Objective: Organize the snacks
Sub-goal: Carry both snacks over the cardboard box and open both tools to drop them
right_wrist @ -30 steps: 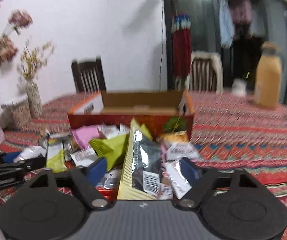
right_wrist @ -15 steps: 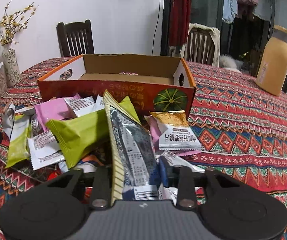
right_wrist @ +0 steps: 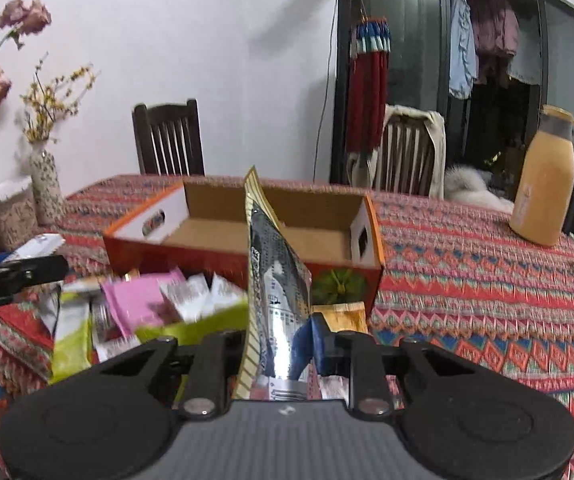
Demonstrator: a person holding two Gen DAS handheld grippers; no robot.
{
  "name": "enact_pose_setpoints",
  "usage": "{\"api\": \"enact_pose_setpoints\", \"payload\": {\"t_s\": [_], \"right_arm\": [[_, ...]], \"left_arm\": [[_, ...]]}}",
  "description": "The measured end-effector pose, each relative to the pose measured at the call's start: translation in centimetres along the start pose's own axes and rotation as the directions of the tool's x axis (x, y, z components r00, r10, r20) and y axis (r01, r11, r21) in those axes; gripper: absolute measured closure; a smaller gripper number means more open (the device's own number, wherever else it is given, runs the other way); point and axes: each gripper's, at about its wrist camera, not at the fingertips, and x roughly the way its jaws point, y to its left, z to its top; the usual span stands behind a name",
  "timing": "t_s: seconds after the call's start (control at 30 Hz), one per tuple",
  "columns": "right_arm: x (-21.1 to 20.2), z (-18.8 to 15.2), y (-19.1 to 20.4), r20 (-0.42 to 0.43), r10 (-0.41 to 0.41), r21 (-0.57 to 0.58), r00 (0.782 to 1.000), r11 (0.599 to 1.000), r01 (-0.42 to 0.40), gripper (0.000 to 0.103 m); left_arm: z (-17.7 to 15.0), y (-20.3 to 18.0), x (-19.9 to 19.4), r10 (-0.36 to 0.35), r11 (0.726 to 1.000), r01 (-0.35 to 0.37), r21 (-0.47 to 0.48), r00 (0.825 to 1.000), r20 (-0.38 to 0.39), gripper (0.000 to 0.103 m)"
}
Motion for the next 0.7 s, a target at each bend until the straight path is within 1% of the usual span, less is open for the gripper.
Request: {"api": "enact_pose_setpoints", "payload": {"t_s": [0.17,0.4,0.57,0.63,0.7], "right_arm": [[1.0,2.9,0.1,0.055,0.009,-0.003,0.998,1.000,-0.009,0.080],[5.0,8.3,-0.2,0.103,0.002,0.010,0.995,1.000,-0.003,0.080],[8.6,11.2,-0.8,0.116,-0.009,0.038,0.993,0.999,0.005,0.080],[10.6,11.9,-1.0,0.106,-0.015,0.047,0.994,0.999,0.010,0.080],[12.7,12.2,-1.1,0.093,-0.025,0.053,0.995,0.998,0.020,0.080]], "left_arm": [[3.4,-0.8,1.8,0.020,1.000,-0.021,0.013,0.999,0.028,0.051],[7.3,-2.0,5.9,0.061,0.998,-0.061,-0.001,0.997,0.039,0.051],[9.6,-2.1,9.5,0.108,0.994,-0.107,-0.030,0.994,0.026,0.051],[10.1,-1.9,11.3,0.140,0.989,-0.139,-0.043,0.990,0.010,0.051],[10.1,-1.5,13.2,0.181,0.981,-0.182,-0.060,0.983,-0.022,0.051]]}}
